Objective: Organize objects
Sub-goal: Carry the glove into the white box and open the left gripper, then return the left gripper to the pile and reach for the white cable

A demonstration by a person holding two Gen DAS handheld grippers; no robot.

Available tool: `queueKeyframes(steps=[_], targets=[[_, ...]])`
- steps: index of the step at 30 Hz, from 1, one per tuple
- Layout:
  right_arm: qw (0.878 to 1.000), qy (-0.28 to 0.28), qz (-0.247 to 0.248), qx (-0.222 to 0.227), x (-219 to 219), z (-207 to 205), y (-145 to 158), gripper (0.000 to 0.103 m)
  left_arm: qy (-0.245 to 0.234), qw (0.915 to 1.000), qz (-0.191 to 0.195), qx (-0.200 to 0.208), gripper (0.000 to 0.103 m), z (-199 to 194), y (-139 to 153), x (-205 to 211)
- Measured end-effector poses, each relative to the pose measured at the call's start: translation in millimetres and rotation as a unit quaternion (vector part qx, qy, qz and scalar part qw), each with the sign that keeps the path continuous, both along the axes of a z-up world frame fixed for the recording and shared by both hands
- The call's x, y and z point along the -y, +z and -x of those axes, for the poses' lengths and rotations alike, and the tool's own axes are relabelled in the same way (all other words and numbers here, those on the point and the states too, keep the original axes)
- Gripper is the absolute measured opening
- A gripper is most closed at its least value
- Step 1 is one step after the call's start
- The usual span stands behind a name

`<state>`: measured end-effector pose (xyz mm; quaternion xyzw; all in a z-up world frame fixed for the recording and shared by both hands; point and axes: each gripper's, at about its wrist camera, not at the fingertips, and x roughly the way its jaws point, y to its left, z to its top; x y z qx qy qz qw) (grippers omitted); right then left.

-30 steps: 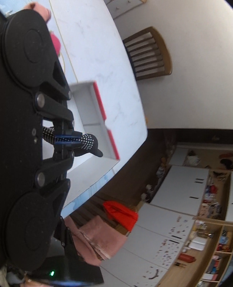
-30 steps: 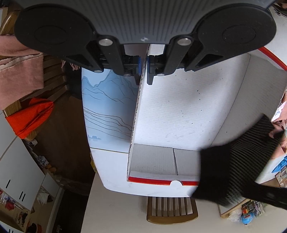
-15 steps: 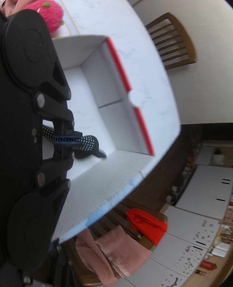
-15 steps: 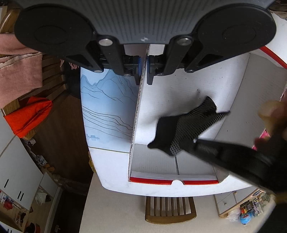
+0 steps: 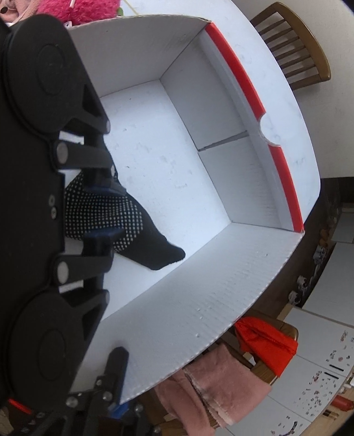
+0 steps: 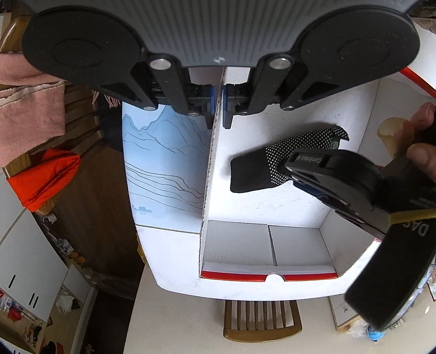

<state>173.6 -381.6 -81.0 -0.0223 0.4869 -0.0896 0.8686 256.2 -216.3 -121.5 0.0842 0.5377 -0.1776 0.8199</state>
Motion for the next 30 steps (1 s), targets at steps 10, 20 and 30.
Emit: queueKeyframes(steps=[10, 20, 30], targets=[[0.999, -0.042, 0.01, -0.019, -4.3, -3.2, -4.4, 0.004, -0.008, 0.9987, 0.034, 0.036, 0.06, 26.5, 31.6, -18.7], [0.998, -0.06, 0.008, -0.022, -5.8, -4.6, -2.9, 0.003, 0.016, 0.9939, 0.062, 0.09, 0.074, 62.4, 81.5, -58.2], [0.998, -0.063, 0.012, -0.027, -7.0, -5.2, -1.8, 0.003, 0.092, 0.9857, 0.052, 0.131, 0.085, 91.8, 108.1, -128.9]])
